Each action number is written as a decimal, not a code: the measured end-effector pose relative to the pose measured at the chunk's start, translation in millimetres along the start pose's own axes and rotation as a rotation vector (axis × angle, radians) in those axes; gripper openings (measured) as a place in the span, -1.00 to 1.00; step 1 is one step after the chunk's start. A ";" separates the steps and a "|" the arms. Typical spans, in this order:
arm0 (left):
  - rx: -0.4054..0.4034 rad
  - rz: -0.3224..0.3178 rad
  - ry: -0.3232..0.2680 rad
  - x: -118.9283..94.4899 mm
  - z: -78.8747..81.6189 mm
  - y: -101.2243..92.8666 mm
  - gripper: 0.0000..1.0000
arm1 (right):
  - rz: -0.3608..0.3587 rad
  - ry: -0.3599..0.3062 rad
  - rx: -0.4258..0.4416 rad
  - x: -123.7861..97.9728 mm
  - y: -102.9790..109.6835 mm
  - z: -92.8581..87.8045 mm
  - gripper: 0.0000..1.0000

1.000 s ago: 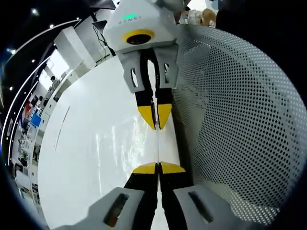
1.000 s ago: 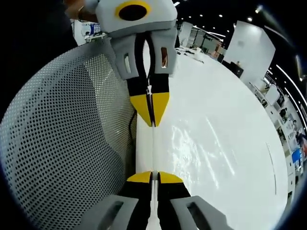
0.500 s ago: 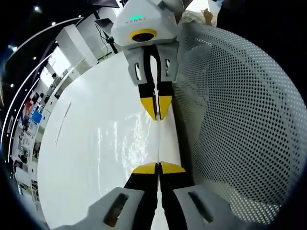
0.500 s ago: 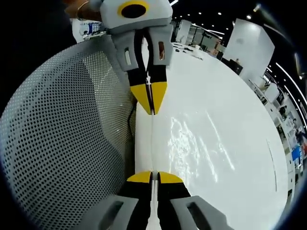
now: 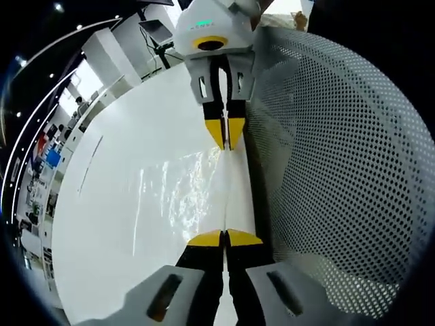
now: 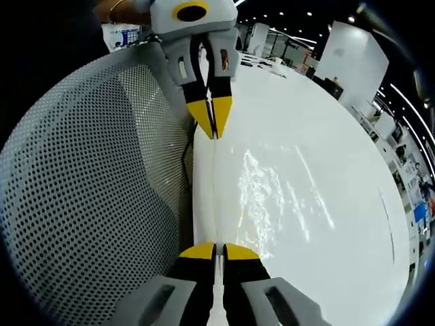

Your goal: Open the resealable bag by pulling the two sides of the seal apart until the entire bag opening is separated and visibly accessible.

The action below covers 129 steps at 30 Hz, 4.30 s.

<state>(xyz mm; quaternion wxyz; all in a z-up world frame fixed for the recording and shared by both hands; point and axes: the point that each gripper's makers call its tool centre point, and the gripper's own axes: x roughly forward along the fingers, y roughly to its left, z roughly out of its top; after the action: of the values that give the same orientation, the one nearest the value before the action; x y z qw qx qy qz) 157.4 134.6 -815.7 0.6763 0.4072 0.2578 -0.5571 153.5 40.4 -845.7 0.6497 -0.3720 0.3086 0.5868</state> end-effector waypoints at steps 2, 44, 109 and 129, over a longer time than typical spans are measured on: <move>-0.003 0.001 0.001 -0.1 -0.7 0.3 -1.00 | -0.002 0.001 0.006 0.2 0.1 -1.7 -1.00; 0.077 0.010 0.031 4.7 5.3 -0.8 -1.00 | -0.018 -0.062 0.158 -2.9 -6.4 11.2 -0.86; -0.021 0.140 -0.028 -9.1 19.6 27.2 -1.00 | -0.071 -0.179 0.269 0.7 -26.3 47.1 -1.00; 0.040 0.158 -0.070 -11.0 37.0 27.4 -0.80 | -0.085 -0.185 0.292 1.6 -34.3 55.1 -1.00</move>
<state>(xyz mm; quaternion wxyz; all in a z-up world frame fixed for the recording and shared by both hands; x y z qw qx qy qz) 177.2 110.9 -779.8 0.7184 0.4200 0.1901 -0.5210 185.8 86.6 -813.6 0.7466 -0.2309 0.3134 0.5395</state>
